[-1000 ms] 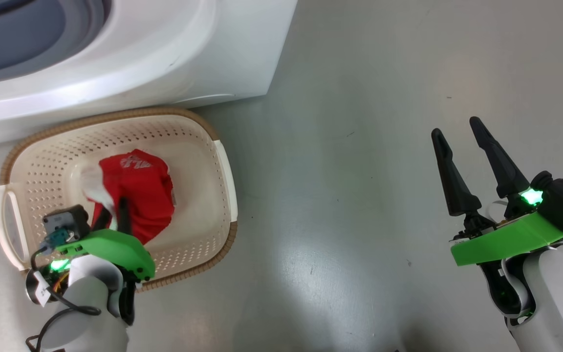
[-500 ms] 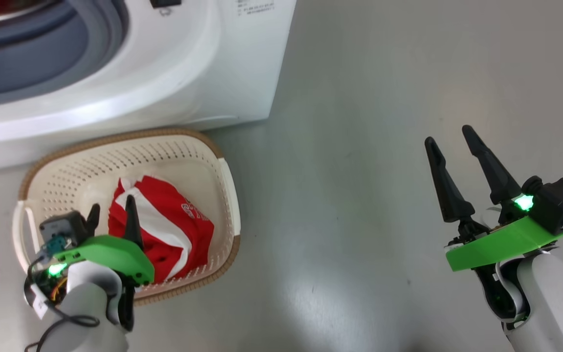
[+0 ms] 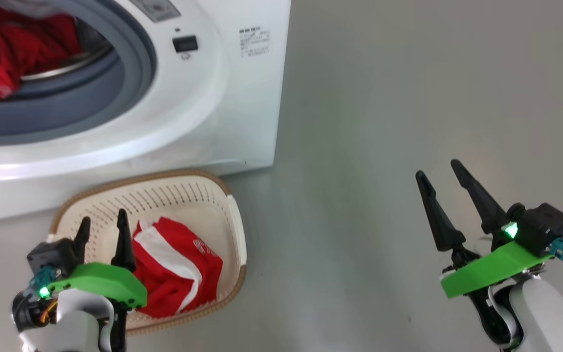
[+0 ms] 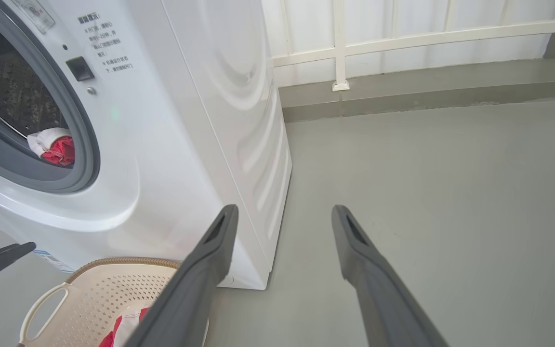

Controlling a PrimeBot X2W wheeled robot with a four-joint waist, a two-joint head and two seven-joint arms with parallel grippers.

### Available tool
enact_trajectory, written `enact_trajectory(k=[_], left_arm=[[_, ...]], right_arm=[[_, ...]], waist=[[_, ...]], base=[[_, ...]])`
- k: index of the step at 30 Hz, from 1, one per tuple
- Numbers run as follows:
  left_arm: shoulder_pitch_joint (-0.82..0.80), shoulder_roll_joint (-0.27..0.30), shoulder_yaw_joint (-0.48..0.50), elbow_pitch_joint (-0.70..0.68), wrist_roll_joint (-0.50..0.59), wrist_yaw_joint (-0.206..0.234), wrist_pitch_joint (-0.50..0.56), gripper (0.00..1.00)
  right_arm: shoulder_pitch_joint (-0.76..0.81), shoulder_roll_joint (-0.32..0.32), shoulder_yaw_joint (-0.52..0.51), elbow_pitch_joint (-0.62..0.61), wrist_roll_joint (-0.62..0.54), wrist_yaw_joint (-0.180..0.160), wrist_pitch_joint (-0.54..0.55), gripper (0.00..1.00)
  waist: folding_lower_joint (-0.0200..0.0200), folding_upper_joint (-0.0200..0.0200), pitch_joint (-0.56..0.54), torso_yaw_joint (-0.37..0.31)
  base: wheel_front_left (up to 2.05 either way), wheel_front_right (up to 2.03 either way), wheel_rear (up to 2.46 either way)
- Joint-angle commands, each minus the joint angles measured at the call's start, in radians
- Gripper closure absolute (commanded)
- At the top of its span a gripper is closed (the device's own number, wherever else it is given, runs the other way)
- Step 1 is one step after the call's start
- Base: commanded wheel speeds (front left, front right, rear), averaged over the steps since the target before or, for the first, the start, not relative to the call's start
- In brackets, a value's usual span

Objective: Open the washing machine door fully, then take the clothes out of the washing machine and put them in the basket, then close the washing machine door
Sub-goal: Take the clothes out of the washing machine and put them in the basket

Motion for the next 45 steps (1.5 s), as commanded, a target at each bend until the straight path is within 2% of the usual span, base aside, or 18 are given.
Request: enact_trajectory(k=[1, 16, 28, 37, 45], left_arm=[[0.047, 0.026, 0.032, -0.060, 0.018, -0.006, -0.005, 0.00], [0.241, 0.026, 0.036, -0.353, 0.050, -0.012, -0.005, 0.00], [0.384, 0.026, 0.033, -0.518, 0.057, -0.005, -0.005, 0.00], [0.482, 0.026, 0.032, -0.601, 0.045, 0.009, -0.005, 0.00], [0.486, 0.026, 0.029, -0.607, 0.032, 0.017, -0.005, 0.00]], right_arm=[[0.032, -0.012, 0.019, -0.015, -0.001, 0.007, -0.006, 0.00], [0.123, -0.027, 0.018, 0.009, 0.001, 0.007, -0.006, 0.00], [0.207, -0.026, -0.017, 0.003, 0.002, 0.007, -0.006, 0.00], [0.241, -0.021, -0.032, 0.002, 0.000, 0.007, -0.006, 0.00], [0.233, -0.021, -0.035, 0.001, -0.002, 0.007, -0.006, 0.00]], waist=[[0.0000, -0.0001, -0.070, 0.006], [0.0000, -0.0001, -0.236, 0.024], [0.0000, -0.0001, -0.290, 0.041], [0.0000, -0.0001, -0.299, 0.044], [0.0000, -0.0001, -0.298, 0.044]], base=[[0.00, 0.00, 0.00], [0.00, 0.00, 0.00], [0.00, 0.00, 0.00], [0.00, 0.00, 0.00], [0.00, 0.00, 0.00]])
